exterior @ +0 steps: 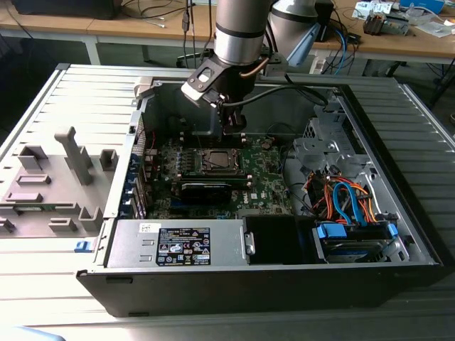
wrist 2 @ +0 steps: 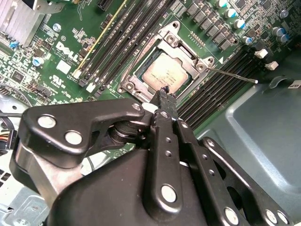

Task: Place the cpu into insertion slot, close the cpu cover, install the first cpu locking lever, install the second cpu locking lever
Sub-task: 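Install the first cpu locking lever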

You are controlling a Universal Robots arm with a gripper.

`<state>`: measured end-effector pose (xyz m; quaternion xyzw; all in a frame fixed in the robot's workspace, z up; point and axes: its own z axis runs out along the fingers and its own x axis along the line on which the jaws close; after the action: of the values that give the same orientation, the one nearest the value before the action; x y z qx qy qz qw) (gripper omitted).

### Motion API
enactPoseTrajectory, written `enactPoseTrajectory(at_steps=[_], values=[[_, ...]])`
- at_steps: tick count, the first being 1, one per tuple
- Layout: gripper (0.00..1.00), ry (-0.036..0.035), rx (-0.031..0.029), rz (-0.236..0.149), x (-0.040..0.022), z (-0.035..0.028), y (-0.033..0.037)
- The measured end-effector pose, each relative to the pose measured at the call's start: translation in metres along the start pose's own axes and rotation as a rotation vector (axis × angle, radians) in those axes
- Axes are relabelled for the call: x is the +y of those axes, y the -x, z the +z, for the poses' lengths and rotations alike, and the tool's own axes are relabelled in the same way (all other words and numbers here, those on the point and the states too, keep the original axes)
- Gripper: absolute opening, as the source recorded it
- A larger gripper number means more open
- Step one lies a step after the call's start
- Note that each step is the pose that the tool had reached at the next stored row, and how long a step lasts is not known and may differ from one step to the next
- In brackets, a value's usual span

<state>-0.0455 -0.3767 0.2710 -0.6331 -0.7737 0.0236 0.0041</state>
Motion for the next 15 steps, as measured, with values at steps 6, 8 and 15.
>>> enactPoseTrajectory(at_steps=[6, 8, 15], values=[[0.11, 0.0001, -0.0003, -0.006, 0.0, 0.0, 0.0], [0.11, 0.0002, -0.0004, -0.008, 0.0, 0.0, 0.0], [0.11, 0.0003, -0.0006, -0.013, 0.0, 0.0, 0.0]])
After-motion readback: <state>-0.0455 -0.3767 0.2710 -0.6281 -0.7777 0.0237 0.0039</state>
